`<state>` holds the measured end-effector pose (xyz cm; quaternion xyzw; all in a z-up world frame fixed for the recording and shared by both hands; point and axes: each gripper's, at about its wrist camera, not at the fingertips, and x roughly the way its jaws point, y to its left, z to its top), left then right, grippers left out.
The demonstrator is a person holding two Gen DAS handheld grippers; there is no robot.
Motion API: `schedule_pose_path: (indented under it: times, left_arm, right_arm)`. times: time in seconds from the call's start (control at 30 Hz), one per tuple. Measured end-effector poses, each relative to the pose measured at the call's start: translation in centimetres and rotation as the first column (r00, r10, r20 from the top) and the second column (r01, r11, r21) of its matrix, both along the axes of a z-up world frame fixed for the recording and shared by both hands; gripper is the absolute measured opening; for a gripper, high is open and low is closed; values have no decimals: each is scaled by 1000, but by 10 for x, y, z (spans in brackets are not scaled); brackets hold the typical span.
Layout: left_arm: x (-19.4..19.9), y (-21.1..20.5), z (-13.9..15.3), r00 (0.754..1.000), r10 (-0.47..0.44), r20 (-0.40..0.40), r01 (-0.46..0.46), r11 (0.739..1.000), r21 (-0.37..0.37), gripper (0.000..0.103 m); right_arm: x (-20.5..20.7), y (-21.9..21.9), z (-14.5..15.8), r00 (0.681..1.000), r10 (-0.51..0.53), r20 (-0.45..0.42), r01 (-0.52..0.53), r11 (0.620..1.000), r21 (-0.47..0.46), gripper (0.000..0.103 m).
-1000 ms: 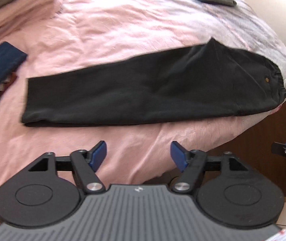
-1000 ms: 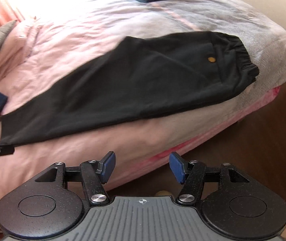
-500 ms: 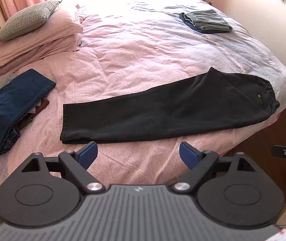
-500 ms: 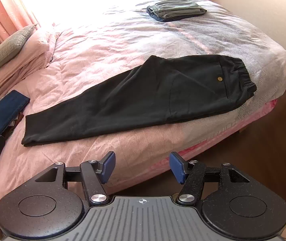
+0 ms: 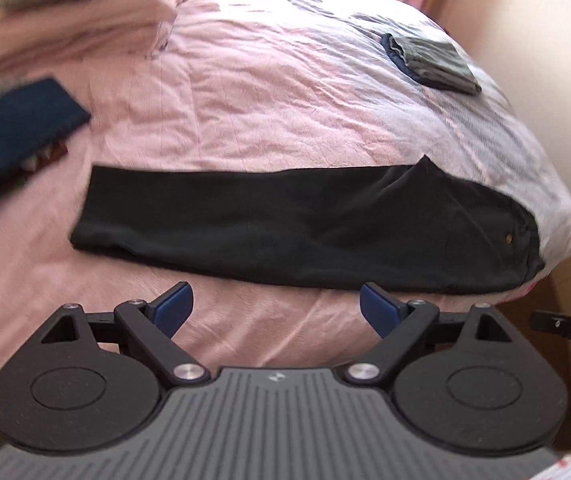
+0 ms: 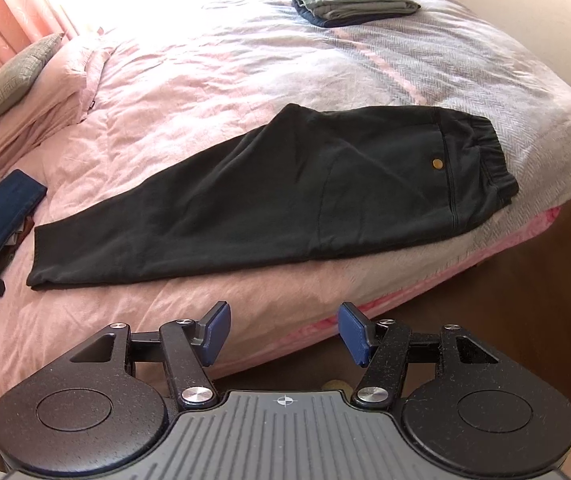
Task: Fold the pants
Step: 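Reach to the black sweatpants and grasp the leg end with the left gripper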
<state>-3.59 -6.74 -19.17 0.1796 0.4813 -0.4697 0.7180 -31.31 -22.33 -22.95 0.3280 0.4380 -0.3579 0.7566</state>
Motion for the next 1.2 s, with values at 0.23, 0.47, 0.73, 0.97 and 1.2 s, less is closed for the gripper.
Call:
schedule_pose_path:
  times: [0.23,0.47,0.73,0.97,1.2]
  left_arm:
    - [54,19,-73,936,326,-130,-337,939,-67,58]
    - [119,34,-144,838,493,-234,-527,843,-113,57]
    - [189,47,-217,729,550,-408,-648,746,-153,57]
    - [218,61,-241,715,526,-460,-662,722,-203,31]
    - [219,48,-237,827,421,-373,-523,819,-235,35]
  right_arm:
    - [-2,-62,-38,999,24,-43,-24,1000,12,57]
    - [19,-78,-93,995,53,-80,-50,998,45,57]
    - [66,-45,-143,999,17,-51,-16,1000,27,57]
    - [114,1,-151,998,49,43,-44,992,-114,57]
    - [191,46,-170,986,162,39,-150,967,-207,57]
